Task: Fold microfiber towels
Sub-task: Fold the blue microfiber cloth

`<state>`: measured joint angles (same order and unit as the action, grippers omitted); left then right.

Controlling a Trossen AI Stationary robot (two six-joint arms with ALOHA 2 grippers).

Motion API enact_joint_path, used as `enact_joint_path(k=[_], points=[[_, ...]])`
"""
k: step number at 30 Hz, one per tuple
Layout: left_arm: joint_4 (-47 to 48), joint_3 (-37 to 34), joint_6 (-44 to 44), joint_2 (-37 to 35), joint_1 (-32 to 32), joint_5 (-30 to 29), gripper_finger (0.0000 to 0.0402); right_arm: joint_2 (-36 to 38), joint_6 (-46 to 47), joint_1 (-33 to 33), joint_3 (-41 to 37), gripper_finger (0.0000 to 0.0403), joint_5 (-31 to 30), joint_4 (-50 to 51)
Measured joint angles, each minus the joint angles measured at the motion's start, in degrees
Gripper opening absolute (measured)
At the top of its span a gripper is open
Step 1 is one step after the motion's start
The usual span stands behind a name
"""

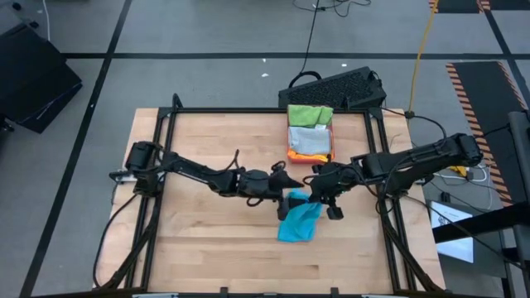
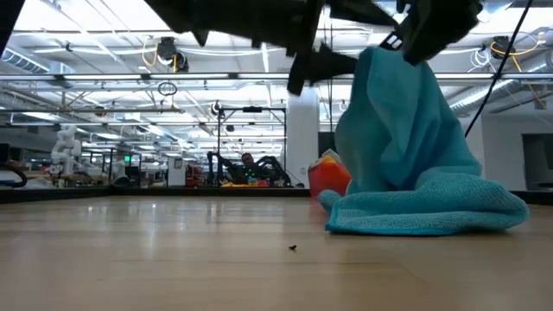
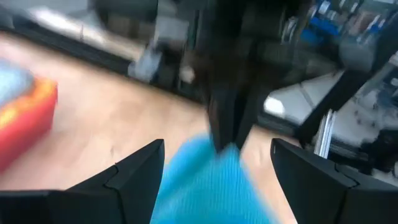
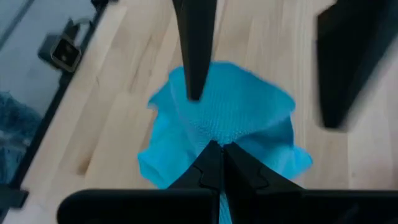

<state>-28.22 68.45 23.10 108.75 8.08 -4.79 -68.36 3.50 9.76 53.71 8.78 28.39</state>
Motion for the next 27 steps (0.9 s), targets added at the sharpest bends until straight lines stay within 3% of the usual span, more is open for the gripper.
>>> enact_joint_path(k=[13, 22, 27], points=[[0.7, 0.6, -0.7, 0.8, -1.0, -0.4, 0.0296, 0.1, 3.3, -2.7, 0.0, 0.0002, 0.0, -0.1], [4.7, 0.6, -3.4, 0.8, -1.2, -4.1, 0.0295, 0.1, 2.8, -4.6, 2.3, 0.0002, 0.0, 0.2], [4.1, 0.6, -4.5, 0.7, -1.4, -2.2, 0.0258, 0.1, 1.5, -4.5, 4.3, 0.0002, -1.4, 0.7]])
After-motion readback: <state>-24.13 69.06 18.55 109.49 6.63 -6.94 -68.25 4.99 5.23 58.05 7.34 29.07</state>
